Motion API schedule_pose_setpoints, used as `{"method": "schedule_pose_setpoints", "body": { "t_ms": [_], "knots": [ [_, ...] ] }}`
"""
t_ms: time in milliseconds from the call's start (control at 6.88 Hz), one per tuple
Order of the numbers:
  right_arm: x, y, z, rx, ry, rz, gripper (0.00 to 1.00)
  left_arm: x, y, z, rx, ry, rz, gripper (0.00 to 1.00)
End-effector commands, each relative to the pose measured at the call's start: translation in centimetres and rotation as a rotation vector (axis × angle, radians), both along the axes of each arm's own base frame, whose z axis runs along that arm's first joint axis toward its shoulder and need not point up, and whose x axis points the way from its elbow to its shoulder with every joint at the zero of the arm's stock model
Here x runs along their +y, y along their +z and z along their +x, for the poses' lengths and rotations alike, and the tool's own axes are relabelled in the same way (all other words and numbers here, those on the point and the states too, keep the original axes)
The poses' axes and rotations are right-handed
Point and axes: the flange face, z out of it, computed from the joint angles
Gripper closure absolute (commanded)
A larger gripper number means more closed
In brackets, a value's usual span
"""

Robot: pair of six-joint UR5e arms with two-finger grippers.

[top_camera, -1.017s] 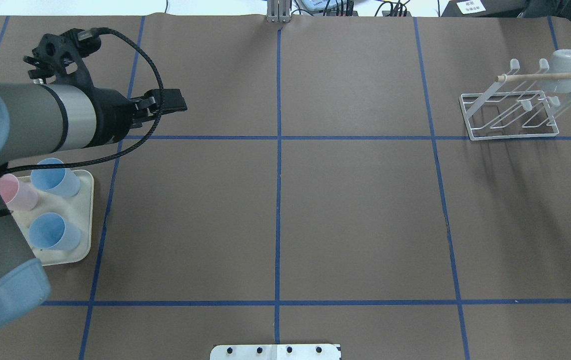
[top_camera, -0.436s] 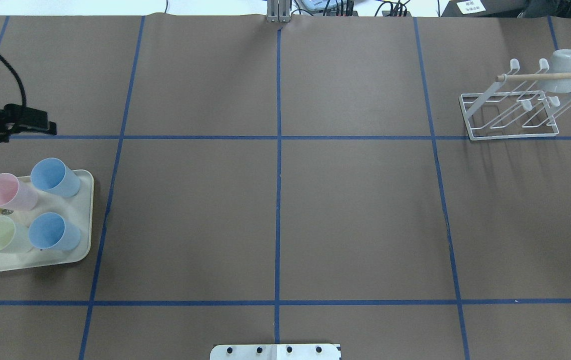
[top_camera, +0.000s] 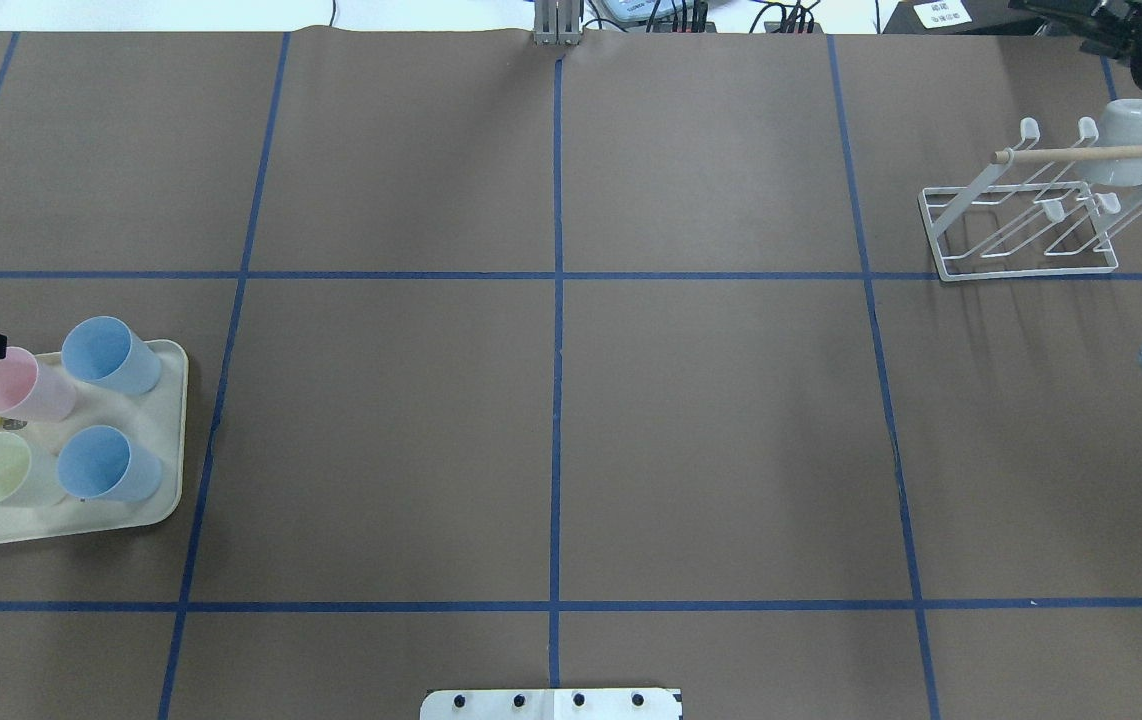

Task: Transfer IKEA cup to right arm and place on rack

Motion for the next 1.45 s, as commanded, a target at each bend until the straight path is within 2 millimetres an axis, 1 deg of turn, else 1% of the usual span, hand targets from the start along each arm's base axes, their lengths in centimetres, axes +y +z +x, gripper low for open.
{"method": "schedule_pose_setpoints", "body": {
  "t_ms": [0, 145, 291, 436, 581, 726, 872, 1017, 1162, 1307],
  "knots": [
    [1.1, -2.3, -3.5, -0.147, -0.033, -0.045, 0.01, 0.4, 2.8, 0.4, -0.025, -0.010, -0.082, 0.01],
    [1.6, -2.5, -5.0, -0.160, -0.058, -0.048, 0.01, 0.3, 4.8, 0.6, -0.041, 0.026, -0.094, 0.01],
    [2.0, -2.9, -6.1, -0.169, -0.078, -0.047, 0.01, -0.7, 7.7, -0.5, -0.048, 0.117, -0.056, 0.01],
    [2.2, -4.3, -7.4, -0.210, -0.093, -0.048, 0.01, -2.2, 12.2, -3.8, -0.087, 0.153, -0.024, 0.01],
    [2.4, -5.5, -8.6, -0.235, -0.107, -0.045, 0.01, -3.3, 14.9, -7.1, -0.090, 0.164, -0.001, 0.01],
    [2.7, -5.6, -9.3, -0.237, -0.116, -0.046, 0.01, -3.9, 16.6, -8.4, -0.024, 0.186, -0.012, 0.01],
    [2.8, -5.5, -9.7, -0.236, -0.124, -0.048, 0.01, -4.5, 19.0, -8.2, -0.027, 0.203, -0.026, 0.02],
    [2.8, -5.5, -9.9, -0.236, -0.125, -0.048, 0.01, -5.8, 19.6, -7.9, -0.024, 0.192, -0.029, 0.02],
    [2.8, -5.5, -9.9, -0.236, -0.125, -0.048, 0.01, -6.0, 20.3, -7.7, -0.021, 0.181, -0.034, 0.02],
    [2.7, -5.7, -10.1, -0.238, -0.127, -0.046, 0.01, -6.4, 19.5, -7.6, 0.000, 0.116, -0.046, 0.02]
  ]
}}
